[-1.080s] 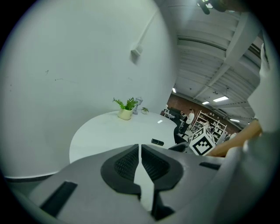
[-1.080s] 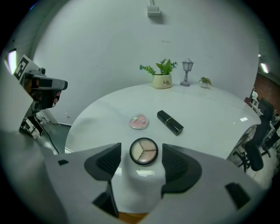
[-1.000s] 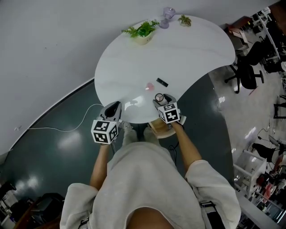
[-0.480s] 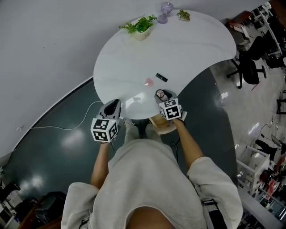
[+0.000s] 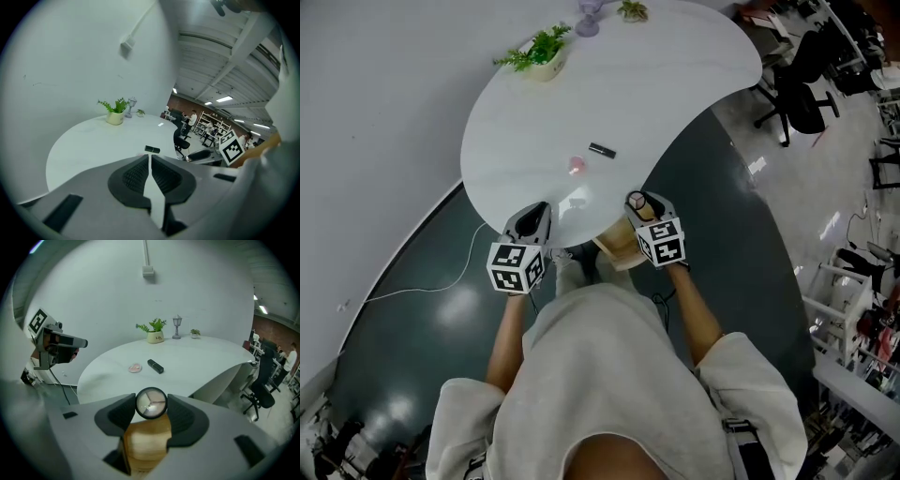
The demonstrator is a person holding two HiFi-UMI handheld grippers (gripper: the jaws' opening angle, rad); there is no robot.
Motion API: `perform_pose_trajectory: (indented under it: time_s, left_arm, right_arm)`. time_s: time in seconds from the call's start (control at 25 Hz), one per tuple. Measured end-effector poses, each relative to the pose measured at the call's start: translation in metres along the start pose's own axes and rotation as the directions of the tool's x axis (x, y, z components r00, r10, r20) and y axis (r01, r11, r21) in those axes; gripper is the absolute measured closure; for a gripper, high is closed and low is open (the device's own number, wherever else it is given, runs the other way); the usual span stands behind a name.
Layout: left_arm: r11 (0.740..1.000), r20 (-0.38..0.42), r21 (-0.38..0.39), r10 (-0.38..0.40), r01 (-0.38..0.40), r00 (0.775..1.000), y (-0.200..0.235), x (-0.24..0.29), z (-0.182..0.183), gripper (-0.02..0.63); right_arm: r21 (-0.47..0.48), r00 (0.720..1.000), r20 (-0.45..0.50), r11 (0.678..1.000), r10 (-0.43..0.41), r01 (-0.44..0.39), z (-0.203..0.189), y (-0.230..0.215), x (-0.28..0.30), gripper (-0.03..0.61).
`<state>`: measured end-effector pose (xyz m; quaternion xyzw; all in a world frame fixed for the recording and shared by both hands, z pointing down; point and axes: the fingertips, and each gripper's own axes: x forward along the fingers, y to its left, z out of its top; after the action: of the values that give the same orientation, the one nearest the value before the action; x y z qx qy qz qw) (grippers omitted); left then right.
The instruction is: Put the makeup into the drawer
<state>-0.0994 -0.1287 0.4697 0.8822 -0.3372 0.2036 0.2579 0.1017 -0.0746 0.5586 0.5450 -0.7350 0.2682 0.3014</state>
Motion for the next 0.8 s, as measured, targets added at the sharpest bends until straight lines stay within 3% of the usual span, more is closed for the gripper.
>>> perform_pose_trajectory:
  time_s: [0.28,0.48,0.64,0.8]
  left_arm:
    - [0.999,-0.02,0.016,-0.038,0.038,0.999,-0.025,0.016,-0.001,0.591]
    - [1.0,-0.027,0.004,-0.02,0.02,0.999,-0.031,0.01,-0.007,0.591]
    - [1.0,-0.034,-0.014,0.005,-0.006,0.999,-0.025,0.003,-0.016,0.591]
    - [0.999,-0.045,-0.034,0.029,-0.03,0.999,-0.019,-0.005,-0.025,0.591]
  right_arm:
    - [0.005,0.997,-0.076,1.0,0.023,-0.023,-0.046,-0.004,-0.015,0.37]
    - [-0.176,0.969,-0.233,0.976,0.086,-0.129,-0.083,0.014,-0.007,0.37]
    - [-0.388,0.926,-0.364,0.887,0.1,-0.249,-0.109,0.029,0.008,0.37]
    - [-0.559,0.88,-0.467,0.741,0.089,-0.372,-0.13,0.04,0.021,0.37]
